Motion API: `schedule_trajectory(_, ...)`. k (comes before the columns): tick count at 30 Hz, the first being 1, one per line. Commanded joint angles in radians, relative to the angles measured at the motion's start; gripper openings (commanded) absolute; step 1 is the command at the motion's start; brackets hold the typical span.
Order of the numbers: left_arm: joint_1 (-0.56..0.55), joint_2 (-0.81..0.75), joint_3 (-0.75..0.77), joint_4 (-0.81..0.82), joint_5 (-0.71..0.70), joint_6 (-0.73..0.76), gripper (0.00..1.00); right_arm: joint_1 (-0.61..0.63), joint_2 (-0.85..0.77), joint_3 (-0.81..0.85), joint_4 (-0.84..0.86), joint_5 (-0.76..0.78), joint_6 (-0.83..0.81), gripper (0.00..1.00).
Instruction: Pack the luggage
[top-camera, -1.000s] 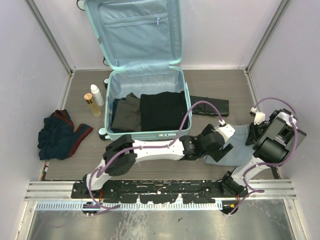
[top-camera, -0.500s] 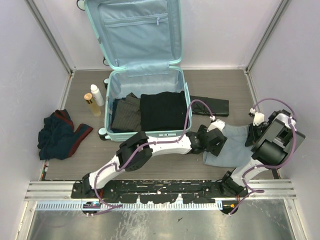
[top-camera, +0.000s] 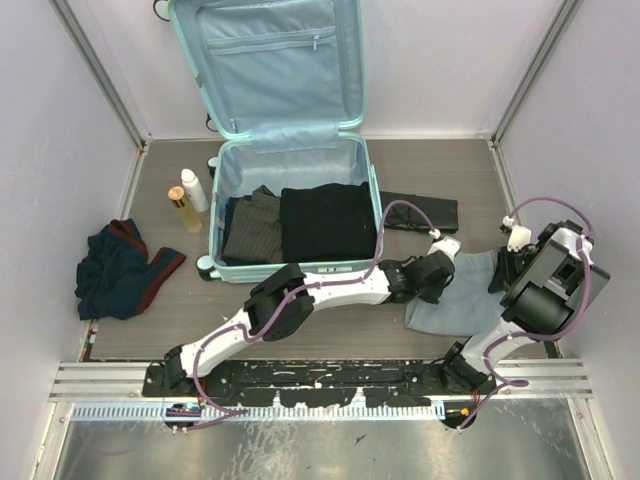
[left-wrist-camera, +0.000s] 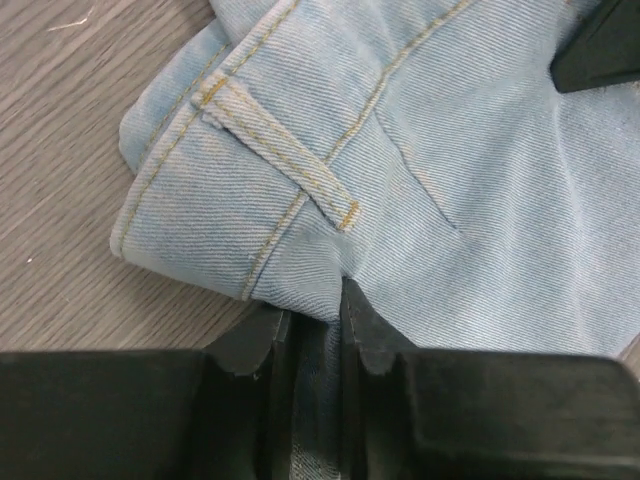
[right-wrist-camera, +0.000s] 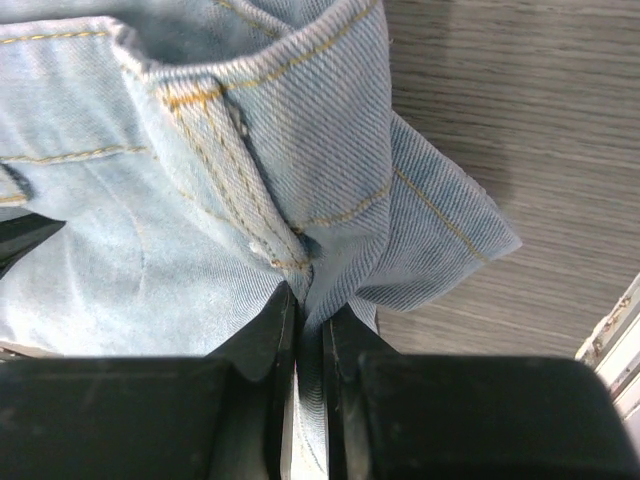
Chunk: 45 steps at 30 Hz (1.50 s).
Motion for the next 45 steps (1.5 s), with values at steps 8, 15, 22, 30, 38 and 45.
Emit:
schedule_trajectory(8, 0.068, -0.179, 0.098, 0.021, 0.088, 0.202, 0.00, 0.001, -0.136, 0.253, -0.328, -0.150, -0.008, 0.01)
schedule_trajectory(15, 0.154, -0.308, 0.140, -0.036, 0.156, 0.231, 0.00, 0.019, -0.155, 0.493, -0.461, -0.291, 0.062, 0.01)
schedule_trajectory(22, 0.315, -0.515, -0.009, -0.073, 0.321, 0.286, 0.00, 0.321, -0.226, 0.590, -0.240, -0.382, 0.451, 0.01)
schedule_trajectory(30, 0.599, -0.779, -0.321, -0.125, 0.549, 0.386, 0.00, 0.740, -0.227, 0.569, 0.171, -0.278, 0.834, 0.01)
schedule_trajectory(38, 0.883, -0.988, -0.597, -0.202, 0.612, 0.456, 0.00, 1.023, -0.039, 0.644, 0.321, -0.215, 0.905, 0.01)
schedule_trajectory(45, 1.046, -1.079, -0.788, -0.228, 0.642, 0.536, 0.00, 1.180, 0.102, 0.658, 0.388, -0.229, 0.892, 0.01)
